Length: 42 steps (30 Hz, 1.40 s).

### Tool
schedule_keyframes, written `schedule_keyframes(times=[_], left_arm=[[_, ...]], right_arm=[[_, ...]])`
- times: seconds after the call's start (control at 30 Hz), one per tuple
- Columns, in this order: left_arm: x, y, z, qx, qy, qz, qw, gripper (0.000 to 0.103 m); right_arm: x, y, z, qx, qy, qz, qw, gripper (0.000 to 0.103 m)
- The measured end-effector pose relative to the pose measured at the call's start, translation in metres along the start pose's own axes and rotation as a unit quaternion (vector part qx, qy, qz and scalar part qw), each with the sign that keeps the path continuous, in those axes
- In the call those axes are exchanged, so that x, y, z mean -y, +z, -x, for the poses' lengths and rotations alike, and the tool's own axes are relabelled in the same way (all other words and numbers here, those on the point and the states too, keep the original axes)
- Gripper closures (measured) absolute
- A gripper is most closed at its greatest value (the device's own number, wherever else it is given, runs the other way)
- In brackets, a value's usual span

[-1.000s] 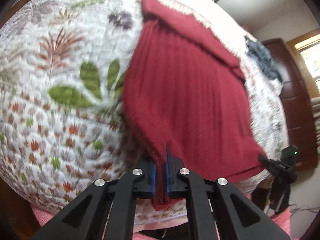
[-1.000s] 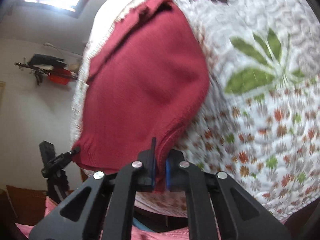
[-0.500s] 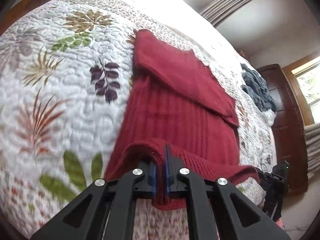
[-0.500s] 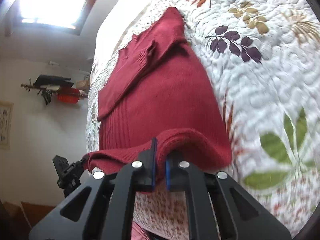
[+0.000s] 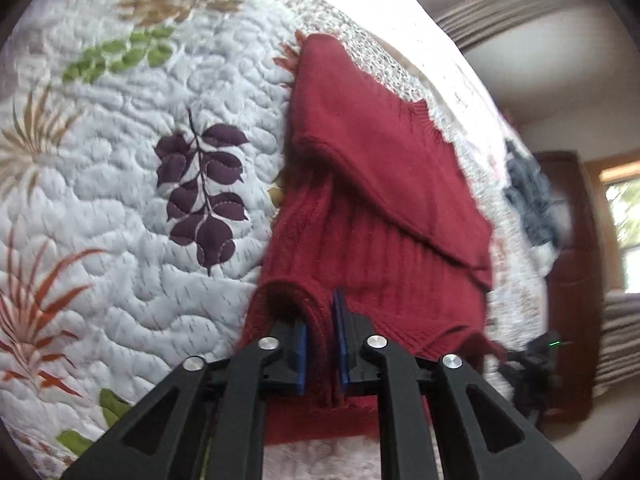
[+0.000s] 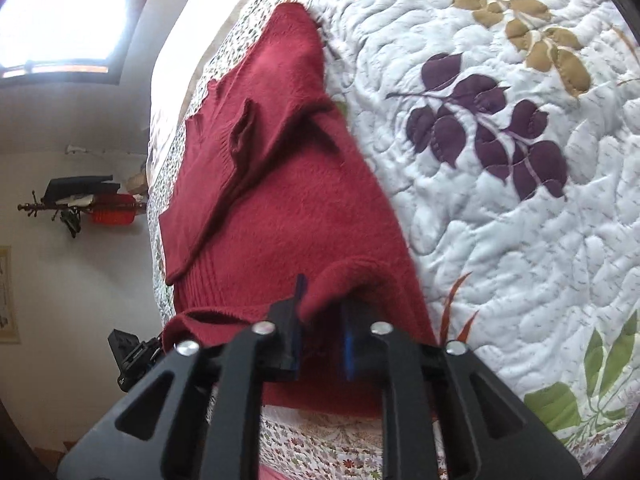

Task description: Fold small clothes

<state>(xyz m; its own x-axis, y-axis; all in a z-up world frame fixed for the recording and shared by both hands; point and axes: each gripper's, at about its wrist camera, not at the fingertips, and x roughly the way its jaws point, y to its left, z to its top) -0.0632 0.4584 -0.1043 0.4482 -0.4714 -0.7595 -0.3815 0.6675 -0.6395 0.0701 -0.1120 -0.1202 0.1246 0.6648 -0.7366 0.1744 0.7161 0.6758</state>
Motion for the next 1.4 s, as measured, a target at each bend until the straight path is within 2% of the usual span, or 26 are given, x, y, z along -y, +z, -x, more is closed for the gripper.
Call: schedule_keyframes(times=[0.07, 0.1, 0.13, 0.23, 0.37, 0.43, 0.53, 0.77, 0.83, 0.9, 0.93, 0.97, 1.0, 1.03, 1.23, 1.4], left_arm=[[-0.007, 0.001, 0.010, 0.001, -0.030, 0.019, 0.9994, 0.082], [-0.008, 0.001, 0.016, 0.006, -0.032, 0.021, 0.9992, 0.078], [-0.010, 0.000, 0.023, 0.016, -0.029, 0.018, 0.9993, 0.071], [-0.012, 0.000, 0.043, 0.040, -0.010, 0.000, 0.9992, 0.070], [0.006, -0.005, 0.048, 0.047, 0.042, -0.083, 0.9946, 0.067], [0.017, -0.007, 0.042, 0.040, 0.054, -0.118, 0.9907, 0.061], [0.039, -0.006, 0.020, 0.023, 0.092, -0.179, 0.9792, 0.057], [0.066, 0.002, -0.024, 0.003, 0.158, -0.254, 0.9544, 0.057], [0.067, 0.005, -0.035, -0.005, 0.172, -0.266, 0.9484, 0.059], [0.065, 0.008, -0.040, -0.011, 0.179, -0.265, 0.9473, 0.063], [0.064, 0.009, -0.041, -0.012, 0.175, -0.265, 0.9482, 0.075], [0.063, 0.009, -0.041, -0.010, 0.168, -0.267, 0.9490, 0.084], [0.063, 0.008, -0.040, -0.008, 0.164, -0.269, 0.9489, 0.087], [0.063, 0.005, -0.036, -0.007, 0.152, -0.273, 0.9499, 0.095], [0.069, -0.013, -0.013, 0.014, 0.096, -0.285, 0.9536, 0.096], [0.059, -0.004, -0.031, -0.003, 0.123, -0.273, 0.9541, 0.093]], right_arm=[[0.001, 0.000, 0.008, 0.006, 0.000, 0.006, 1.000, 0.082], [0.003, -0.001, 0.011, 0.008, 0.000, 0.009, 1.000, 0.082], [0.003, -0.002, 0.015, 0.011, -0.003, 0.014, 1.000, 0.082], [-0.001, -0.006, 0.028, 0.021, -0.018, 0.036, 0.999, 0.081], [-0.014, -0.010, 0.033, 0.028, -0.037, 0.067, 0.997, 0.079], [-0.020, -0.012, 0.033, 0.034, -0.051, 0.083, 0.995, 0.071], [-0.033, -0.014, 0.028, 0.035, -0.066, 0.113, 0.991, 0.071], [-0.054, -0.017, 0.013, 0.028, -0.103, 0.170, 0.980, 0.071], [-0.060, -0.018, 0.009, 0.026, -0.113, 0.186, 0.976, 0.071], [-0.064, -0.018, 0.006, 0.025, -0.122, 0.199, 0.972, 0.071], [-0.066, -0.018, 0.005, 0.025, -0.125, 0.204, 0.971, 0.070], [-0.068, -0.018, 0.004, 0.025, -0.129, 0.211, 0.969, 0.069], [-0.071, -0.017, 0.002, 0.025, -0.134, 0.222, 0.965, 0.067], [-0.074, -0.017, 0.001, 0.025, -0.139, 0.230, 0.963, 0.065], [-0.082, -0.014, -0.007, 0.021, -0.155, 0.273, 0.949, 0.054], [-0.083, -0.008, -0.026, 0.004, -0.186, 0.300, 0.936, 0.052]])
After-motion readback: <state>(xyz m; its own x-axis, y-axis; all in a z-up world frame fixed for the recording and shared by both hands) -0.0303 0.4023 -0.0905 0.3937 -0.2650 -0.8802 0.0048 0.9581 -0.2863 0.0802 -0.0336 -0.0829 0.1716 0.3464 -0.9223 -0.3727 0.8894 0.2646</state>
